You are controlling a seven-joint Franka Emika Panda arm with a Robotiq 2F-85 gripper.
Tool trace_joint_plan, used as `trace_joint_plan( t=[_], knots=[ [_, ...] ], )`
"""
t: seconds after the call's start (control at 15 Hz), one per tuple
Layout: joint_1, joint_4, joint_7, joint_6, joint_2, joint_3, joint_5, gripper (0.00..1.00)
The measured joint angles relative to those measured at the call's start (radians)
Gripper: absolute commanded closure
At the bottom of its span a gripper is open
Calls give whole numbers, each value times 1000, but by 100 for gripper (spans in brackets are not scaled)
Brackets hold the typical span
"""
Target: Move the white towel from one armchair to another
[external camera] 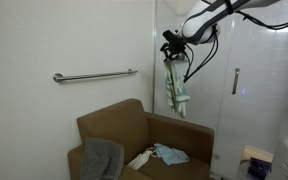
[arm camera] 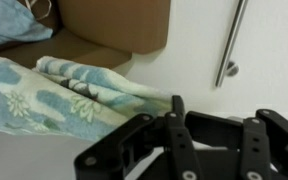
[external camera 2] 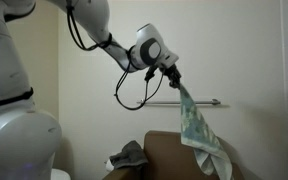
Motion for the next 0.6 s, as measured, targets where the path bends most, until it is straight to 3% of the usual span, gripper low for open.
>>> trace_joint_plan(
  t=[0.27, 0.6],
  knots=[
    [57, -29, -20, 1, 67, 186, 30, 100],
    [147, -25, -69, -1, 149, 341, 32, 99]
  ],
)
